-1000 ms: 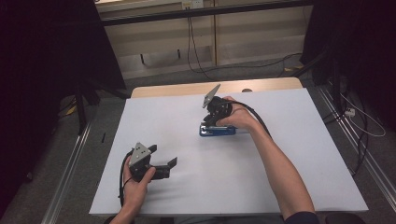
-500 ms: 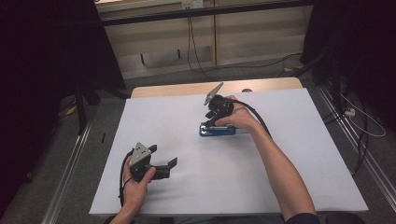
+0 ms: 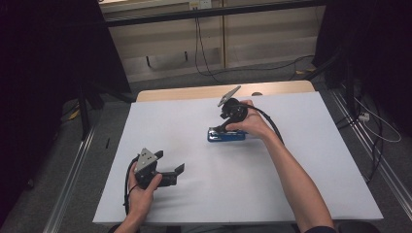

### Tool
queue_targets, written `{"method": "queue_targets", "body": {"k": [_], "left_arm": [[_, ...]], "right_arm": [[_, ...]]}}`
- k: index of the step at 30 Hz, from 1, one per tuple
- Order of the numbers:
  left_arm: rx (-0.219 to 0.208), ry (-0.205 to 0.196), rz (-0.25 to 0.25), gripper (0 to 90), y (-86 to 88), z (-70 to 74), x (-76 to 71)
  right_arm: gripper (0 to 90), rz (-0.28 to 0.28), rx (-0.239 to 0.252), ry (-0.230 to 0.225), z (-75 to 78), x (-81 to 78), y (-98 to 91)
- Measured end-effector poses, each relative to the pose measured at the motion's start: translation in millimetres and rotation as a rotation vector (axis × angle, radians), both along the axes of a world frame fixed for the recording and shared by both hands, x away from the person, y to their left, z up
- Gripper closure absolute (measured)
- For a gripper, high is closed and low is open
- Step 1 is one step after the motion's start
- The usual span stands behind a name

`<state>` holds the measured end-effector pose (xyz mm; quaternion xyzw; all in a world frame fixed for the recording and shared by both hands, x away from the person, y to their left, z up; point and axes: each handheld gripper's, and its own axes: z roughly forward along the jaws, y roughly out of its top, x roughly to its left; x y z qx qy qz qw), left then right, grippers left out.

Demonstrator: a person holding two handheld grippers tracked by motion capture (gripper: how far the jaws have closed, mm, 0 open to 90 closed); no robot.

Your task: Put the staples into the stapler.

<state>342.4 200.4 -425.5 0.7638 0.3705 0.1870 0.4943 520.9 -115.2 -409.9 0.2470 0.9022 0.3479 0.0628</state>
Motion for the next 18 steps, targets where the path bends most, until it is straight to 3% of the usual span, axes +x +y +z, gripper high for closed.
{"method": "queue_targets", "body": {"k": [6,11,18], "left_arm": [[-0.004,-0.001,0.004,4.6,0.2,0.2,-0.4],[-0.002,-0.003,0.007,4.6,0.7,0.6,-0.4],[0.005,-0.001,0.006,4.6,0.5,0.0,0.4]], "right_arm": [[11.9,-0.049,0.034,-0.021,4.6,-4.1,-2.8],[9.0,-0.073,0.046,-0.041,5.0,-7.7,-6.2],[7.0,-0.146,0.062,-0.058,6.7,-13.3,-15.0]]}}
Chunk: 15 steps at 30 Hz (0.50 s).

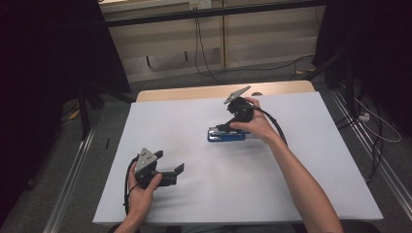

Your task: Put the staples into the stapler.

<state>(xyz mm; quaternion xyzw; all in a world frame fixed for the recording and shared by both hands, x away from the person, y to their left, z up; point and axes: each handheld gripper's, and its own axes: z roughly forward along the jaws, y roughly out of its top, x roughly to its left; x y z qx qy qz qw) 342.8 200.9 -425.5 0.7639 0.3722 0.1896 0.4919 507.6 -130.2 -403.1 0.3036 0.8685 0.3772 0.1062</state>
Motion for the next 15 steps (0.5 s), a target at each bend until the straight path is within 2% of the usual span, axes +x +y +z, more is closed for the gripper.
{"method": "queue_targets", "body": {"k": [13,15], "left_arm": [[-0.002,0.000,0.008,4.6,-1.1,-0.8,0.9],[0.001,-0.002,0.006,4.6,-1.4,-0.9,1.2]], "right_arm": [[6.2,-0.096,0.051,-0.016,2.2,-15.8,-20.9],[6.6,-0.137,0.048,-0.009,0.5,-18.2,-24.8]]}}
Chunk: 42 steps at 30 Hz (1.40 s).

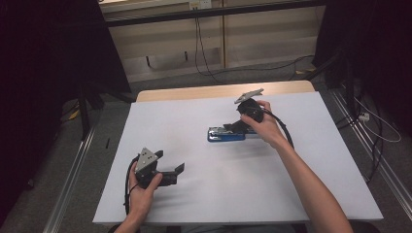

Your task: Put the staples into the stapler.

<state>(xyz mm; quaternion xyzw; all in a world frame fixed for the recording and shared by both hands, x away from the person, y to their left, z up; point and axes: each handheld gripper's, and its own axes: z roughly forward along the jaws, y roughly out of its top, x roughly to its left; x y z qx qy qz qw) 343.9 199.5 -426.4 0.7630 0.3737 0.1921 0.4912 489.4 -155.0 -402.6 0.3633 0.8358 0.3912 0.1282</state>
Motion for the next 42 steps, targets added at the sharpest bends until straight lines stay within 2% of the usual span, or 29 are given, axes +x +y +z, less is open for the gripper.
{"method": "queue_targets", "body": {"k": [4,10,17,20,23,28,31,35,38,41,42], "left_arm": [[0.008,0.001,-0.006,4.6,-0.4,0.0,-0.1],[-0.003,-0.002,-0.007,4.6,0.0,0.4,-0.5],[-0.019,0.008,0.003,4.6,0.9,-0.9,-0.2],[-0.019,0.012,0.017,4.6,2.5,-1.4,0.5],[-0.001,0.011,0.029,4.6,4.3,-1.8,1.4],[0.002,0.000,0.026,4.6,4.2,-1.0,1.1],[-0.001,-0.002,0.025,4.6,4.2,-1.1,1.7],[0.004,0.004,0.023,4.6,3.8,-1.2,2.7],[-0.010,0.007,0.022,4.6,2.0,-0.8,2.5],[-0.040,0.028,0.013,4.6,0.4,-1.2,3.4],[-0.037,0.028,0.016,4.6,0.1,-1.2,3.3]], "right_arm": [[6.2,-0.037,0.026,-0.016,-2.6,-6.1,-4.9],[6.7,-0.095,0.015,-0.046,-4.2,-14.9,-7.8],[6.0,-0.140,0.040,-0.081,-1.2,-23.9,-15.9],[6.1,-0.155,0.028,-0.095,0.8,-28.1,-21.5],[5.9,-0.180,0.034,-0.110,2.2,-32.5,-29.3],[5.8,-0.207,0.044,-0.133,1.7,-41.7,-38.9],[5.4,-0.225,0.027,-0.149,-0.7,-48.9,-43.5],[5.2,-0.241,0.035,-0.147,-5.0,-55.1,-50.4],[4.9,-0.269,0.063,-0.149,-8.4,-59.6,-56.9],[4.9,-0.284,0.055,-0.158,-11.4,-64.3,-61.9],[4.9,-0.287,0.057,-0.161,-12.3,-66.1,-63.7]]}}
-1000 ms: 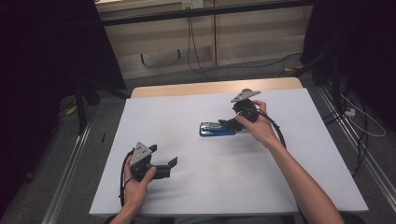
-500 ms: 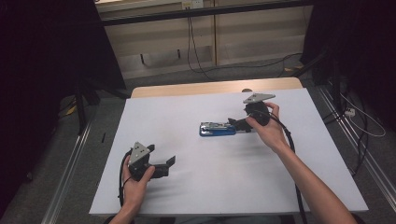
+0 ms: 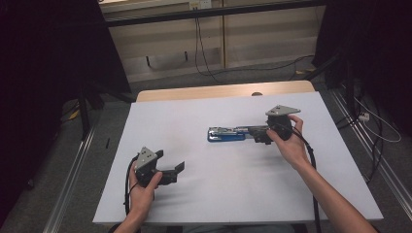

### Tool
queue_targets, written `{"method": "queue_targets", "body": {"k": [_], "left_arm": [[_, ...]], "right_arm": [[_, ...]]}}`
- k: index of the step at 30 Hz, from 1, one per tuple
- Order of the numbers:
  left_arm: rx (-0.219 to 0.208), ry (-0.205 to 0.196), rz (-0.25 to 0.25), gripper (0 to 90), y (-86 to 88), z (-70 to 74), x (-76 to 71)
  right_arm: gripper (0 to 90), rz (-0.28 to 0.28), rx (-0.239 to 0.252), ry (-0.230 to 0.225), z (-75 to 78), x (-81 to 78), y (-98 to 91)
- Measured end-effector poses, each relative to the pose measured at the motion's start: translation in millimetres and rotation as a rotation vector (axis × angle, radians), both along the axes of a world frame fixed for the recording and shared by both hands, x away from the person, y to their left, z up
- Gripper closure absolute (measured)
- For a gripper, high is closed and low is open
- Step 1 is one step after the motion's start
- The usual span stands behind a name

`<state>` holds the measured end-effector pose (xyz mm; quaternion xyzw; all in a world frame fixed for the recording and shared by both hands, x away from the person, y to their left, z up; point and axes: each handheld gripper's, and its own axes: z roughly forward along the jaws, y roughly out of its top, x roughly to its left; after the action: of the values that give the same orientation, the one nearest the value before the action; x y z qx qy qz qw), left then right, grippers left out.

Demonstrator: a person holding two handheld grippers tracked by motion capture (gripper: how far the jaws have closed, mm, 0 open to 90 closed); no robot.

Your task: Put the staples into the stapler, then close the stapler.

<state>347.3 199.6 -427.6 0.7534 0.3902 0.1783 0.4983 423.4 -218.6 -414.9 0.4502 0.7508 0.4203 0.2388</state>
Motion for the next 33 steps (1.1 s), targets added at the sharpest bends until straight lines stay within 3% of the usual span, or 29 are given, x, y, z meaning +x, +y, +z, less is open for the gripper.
{"method": "queue_targets", "body": {"k": [8,13,18,24,26,33], "left_arm": [[0.002,-0.004,-0.002,4.6,0.6,0.3,-0.5],[-0.010,-0.004,0.002,4.6,0.7,0.2,-0.7],[0.010,-0.009,-0.003,4.6,1.7,1.4,-1.5],[-0.010,-0.008,-0.005,4.2,1.1,-0.1,-0.5],[0.007,-0.024,-0.025,3.9,1.5,0.4,-0.2],[0.023,-0.014,-0.004,3.6,0.6,-2.5,-0.7]], "right_arm": [[4.9,-0.022,0.013,-0.034,0.9,-11.3,-12.4],[4.6,-0.023,0.029,-0.029,-0.5,-21.6,-16.4],[4.3,-0.030,0.032,-0.043,-1.4,-27.1,-18.6],[3.2,-0.032,0.028,-0.050,-0.7,-33.7,-22.3],[3.1,-0.021,0.031,-0.043,-0.4,-35.1,-25.2],[3.1,-0.040,0.034,-0.042,-2.8,-40.0,-33.2]]}}
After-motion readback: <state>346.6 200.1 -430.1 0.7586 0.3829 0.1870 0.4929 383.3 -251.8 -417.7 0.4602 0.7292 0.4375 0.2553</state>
